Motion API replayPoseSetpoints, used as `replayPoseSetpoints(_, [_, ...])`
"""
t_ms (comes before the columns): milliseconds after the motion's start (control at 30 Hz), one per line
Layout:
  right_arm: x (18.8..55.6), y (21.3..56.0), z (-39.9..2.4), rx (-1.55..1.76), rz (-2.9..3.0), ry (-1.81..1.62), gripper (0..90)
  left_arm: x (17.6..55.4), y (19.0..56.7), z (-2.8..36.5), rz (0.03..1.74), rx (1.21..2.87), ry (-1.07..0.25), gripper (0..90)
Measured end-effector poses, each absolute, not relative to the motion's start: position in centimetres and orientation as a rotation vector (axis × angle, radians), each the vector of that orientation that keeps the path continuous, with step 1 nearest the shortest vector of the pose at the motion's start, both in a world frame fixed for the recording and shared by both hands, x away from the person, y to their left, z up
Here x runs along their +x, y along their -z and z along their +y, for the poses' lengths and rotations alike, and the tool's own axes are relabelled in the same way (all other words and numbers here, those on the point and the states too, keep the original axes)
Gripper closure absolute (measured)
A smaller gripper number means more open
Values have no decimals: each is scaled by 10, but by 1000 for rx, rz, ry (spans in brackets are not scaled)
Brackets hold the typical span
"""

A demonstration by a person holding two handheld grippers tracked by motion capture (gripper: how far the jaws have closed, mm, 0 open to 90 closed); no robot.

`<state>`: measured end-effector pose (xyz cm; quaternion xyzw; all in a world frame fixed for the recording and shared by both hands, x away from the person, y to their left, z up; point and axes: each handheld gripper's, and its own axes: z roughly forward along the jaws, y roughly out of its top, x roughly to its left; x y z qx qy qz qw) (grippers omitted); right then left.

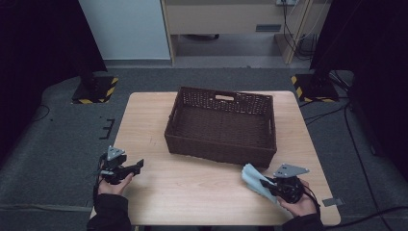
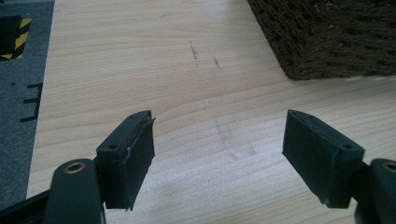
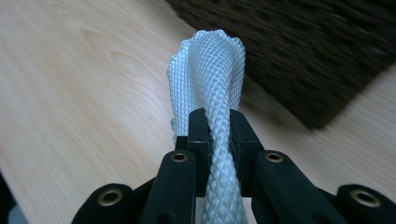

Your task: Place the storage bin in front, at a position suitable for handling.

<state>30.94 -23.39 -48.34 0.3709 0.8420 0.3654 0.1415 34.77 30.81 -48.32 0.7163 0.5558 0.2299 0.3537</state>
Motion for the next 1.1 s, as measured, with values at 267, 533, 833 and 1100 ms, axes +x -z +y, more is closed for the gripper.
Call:
replayPoseSetpoints(267, [306, 481, -276, 1266, 2291, -971, 824, 348, 483, 308, 1438, 1851, -597, 236])
replayPoseSetpoints(533, [314, 479, -300, 1436, 2091, -867, 828, 348, 482, 308, 1433, 1863, -598, 236])
replayPoseSetpoints(833, [333, 480, -308, 1490, 1939, -913, 825, 349, 483, 306, 1427, 1861, -600, 236])
replayPoseSetpoints(1100, [355, 501, -306, 1538, 1983, -850, 789, 350, 483, 305, 1423, 1869, -590, 240])
